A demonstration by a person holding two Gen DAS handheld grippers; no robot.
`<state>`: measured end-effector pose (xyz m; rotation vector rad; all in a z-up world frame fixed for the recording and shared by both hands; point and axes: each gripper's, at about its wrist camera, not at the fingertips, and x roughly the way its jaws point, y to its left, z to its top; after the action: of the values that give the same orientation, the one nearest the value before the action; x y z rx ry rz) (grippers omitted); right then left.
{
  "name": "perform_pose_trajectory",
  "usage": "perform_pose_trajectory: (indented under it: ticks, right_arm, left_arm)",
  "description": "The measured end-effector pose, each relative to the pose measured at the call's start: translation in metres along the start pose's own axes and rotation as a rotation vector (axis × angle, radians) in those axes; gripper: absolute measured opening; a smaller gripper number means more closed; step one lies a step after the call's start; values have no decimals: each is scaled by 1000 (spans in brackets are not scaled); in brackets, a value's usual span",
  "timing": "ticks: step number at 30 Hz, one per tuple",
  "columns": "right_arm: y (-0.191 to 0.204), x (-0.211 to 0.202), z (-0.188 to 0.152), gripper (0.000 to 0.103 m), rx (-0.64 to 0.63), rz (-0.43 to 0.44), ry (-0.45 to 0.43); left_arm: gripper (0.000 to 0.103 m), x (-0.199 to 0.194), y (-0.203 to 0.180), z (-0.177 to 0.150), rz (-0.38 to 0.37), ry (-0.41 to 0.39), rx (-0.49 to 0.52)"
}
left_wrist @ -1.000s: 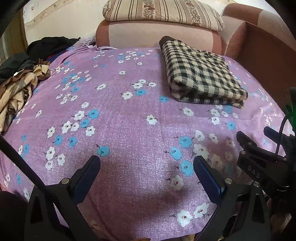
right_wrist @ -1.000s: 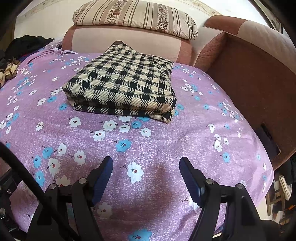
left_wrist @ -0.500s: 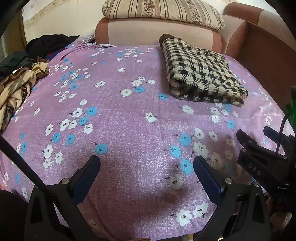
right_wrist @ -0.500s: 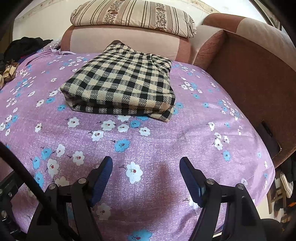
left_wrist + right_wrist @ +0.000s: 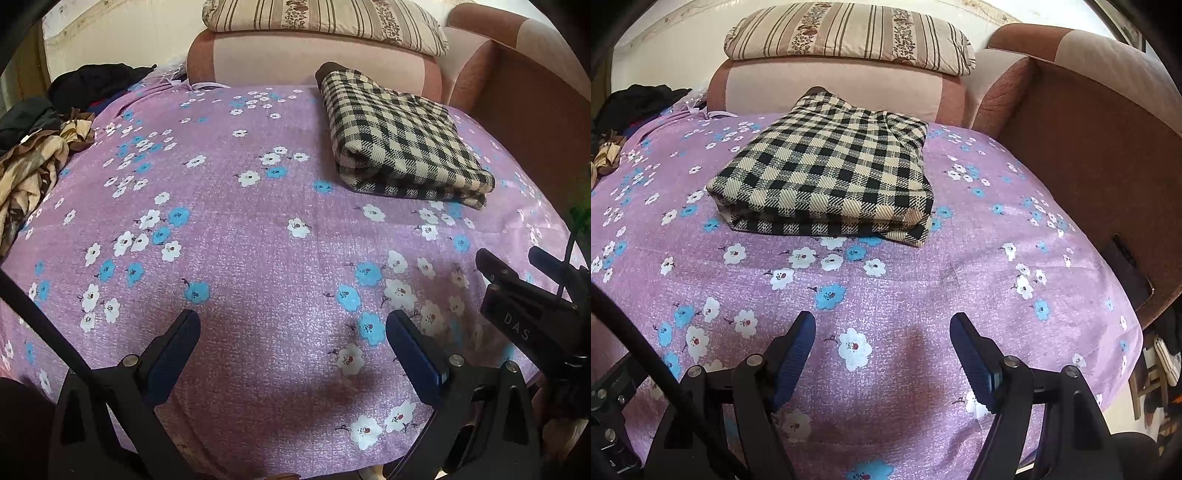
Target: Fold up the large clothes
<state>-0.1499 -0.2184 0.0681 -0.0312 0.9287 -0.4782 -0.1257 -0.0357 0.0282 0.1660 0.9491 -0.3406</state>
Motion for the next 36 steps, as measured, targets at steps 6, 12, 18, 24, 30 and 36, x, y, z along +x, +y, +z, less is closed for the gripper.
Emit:
perform_pose_trajectory:
  ticks: [6, 12, 18, 24, 30, 36]
  right_arm:
    - [1, 0, 0, 79, -2, 2, 1]
    - [2, -1, -1, 79, -5, 6, 1]
    - [3, 0, -2, 80, -8, 5, 2]
    - [1, 1, 0, 80, 5, 17, 11]
    - [1, -2, -1, 80, 16, 34, 12]
    - [2, -15, -1, 80, 22, 59, -20]
  left_arm:
    - [100, 2, 1, -1, -16, 6, -8]
    - [100, 4, 2, -2, -22, 21, -6]
    - [100, 6, 2, -2, -21, 24, -10]
    - [100, -2, 3, 1, 10, 9, -12]
    - [100, -22, -2, -1, 36, -11, 3]
    - [100, -38, -12, -4, 26, -38, 25]
